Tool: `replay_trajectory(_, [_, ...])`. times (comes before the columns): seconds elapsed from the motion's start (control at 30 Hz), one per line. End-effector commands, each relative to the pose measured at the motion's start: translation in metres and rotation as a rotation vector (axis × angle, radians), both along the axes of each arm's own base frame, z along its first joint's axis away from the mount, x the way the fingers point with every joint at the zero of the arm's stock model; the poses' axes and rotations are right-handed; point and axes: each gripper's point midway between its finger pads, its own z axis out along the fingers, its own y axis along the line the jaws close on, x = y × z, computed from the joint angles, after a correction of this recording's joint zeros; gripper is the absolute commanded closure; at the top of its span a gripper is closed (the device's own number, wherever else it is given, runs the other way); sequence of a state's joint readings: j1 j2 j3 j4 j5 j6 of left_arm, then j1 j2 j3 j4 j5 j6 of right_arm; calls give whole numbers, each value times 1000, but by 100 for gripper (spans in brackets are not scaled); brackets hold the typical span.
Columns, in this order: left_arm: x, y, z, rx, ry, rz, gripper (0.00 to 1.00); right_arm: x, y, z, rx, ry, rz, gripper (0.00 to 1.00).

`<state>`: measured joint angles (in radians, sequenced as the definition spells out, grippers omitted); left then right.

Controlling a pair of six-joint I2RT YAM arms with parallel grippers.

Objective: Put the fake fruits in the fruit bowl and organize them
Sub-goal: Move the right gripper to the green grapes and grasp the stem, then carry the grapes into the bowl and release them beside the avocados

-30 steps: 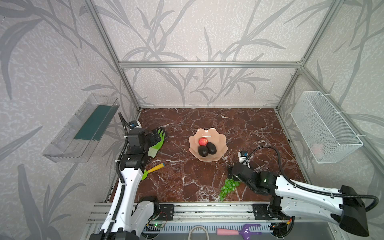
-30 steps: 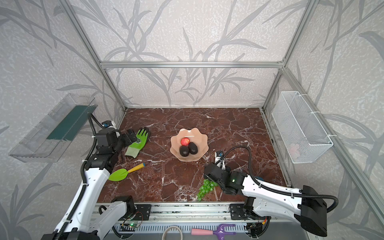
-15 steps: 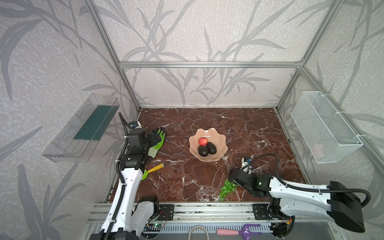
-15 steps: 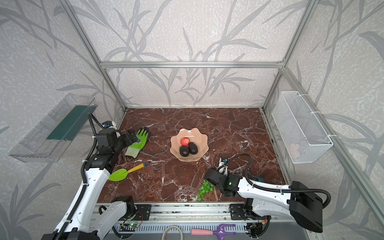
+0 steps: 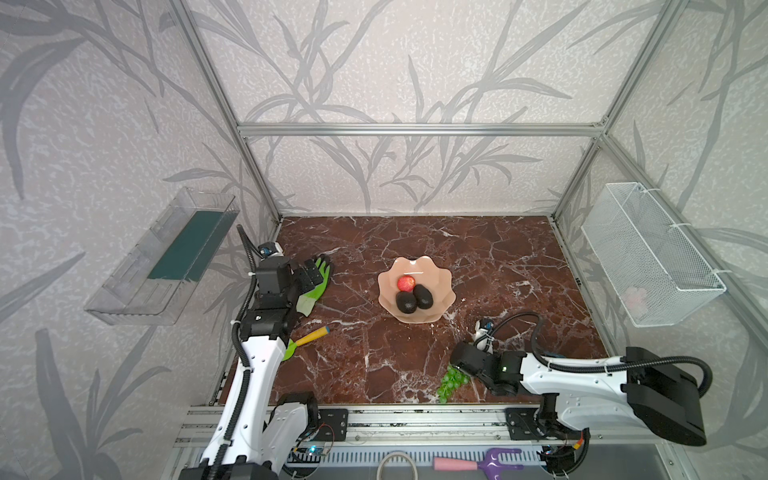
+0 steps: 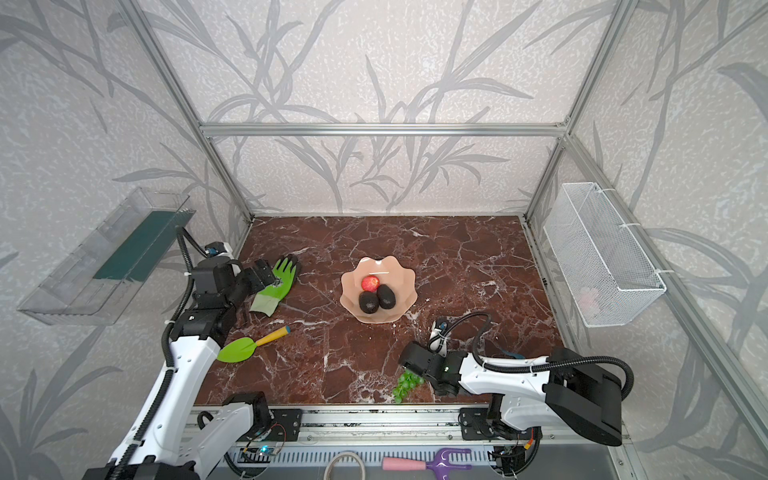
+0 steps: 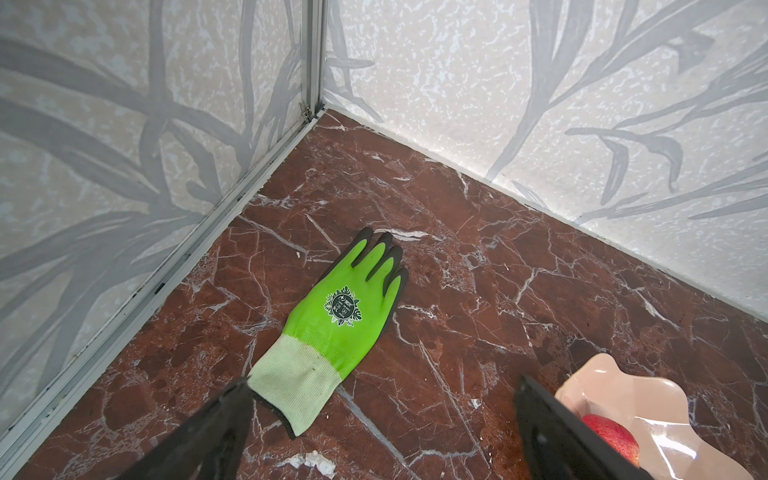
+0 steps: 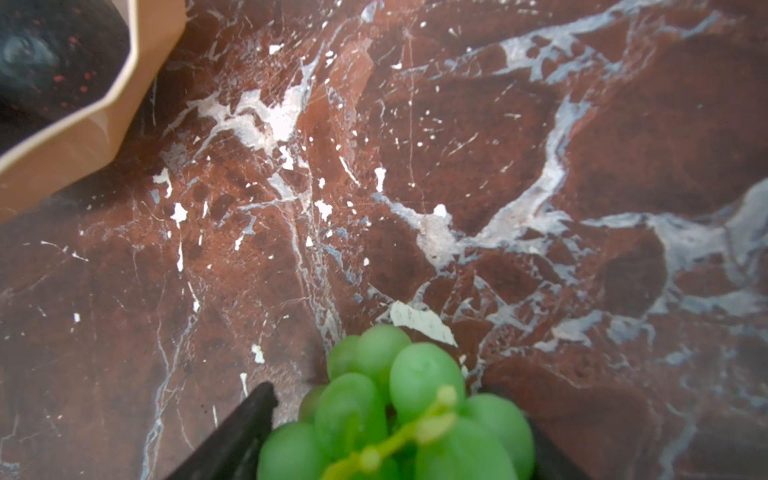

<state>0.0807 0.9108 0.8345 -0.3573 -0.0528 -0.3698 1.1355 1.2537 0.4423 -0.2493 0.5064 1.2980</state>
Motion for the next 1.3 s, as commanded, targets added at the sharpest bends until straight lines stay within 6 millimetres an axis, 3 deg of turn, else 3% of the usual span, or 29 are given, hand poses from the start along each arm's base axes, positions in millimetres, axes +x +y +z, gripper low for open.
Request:
replay_trajectory(0.0, [-2,2,4,-3,-24,7,2,2,2,2,-5,-15,-9,34])
replay_trajectory(0.13, [-2,2,3,0,-22,9,2,7,4,15,-8,-58,5,46])
replay_trajectory(0.37, [-2,2,4,0,-22,10,2,17,-1,40,-13,-149,9,55])
replay_trajectory(0.5, [-1,2,4,1,-23,9,2,24,0,60,-33,-208,32,55])
replay_trajectory(0.67, [-2,3,4,2,-22,10,2,37,8,102,-78,-303,105,55])
replay_trajectory(0.9, [-2,3,4,3,-24,11,2,72,20,153,-38,-338,251,55])
replay_trajectory(1.1, [-2,3,4,5,-23,12,2,104,37,183,49,-343,355,55])
replay_trajectory(1.27, [-2,3,4,6,-21,12,2,123,63,204,82,-368,424,55])
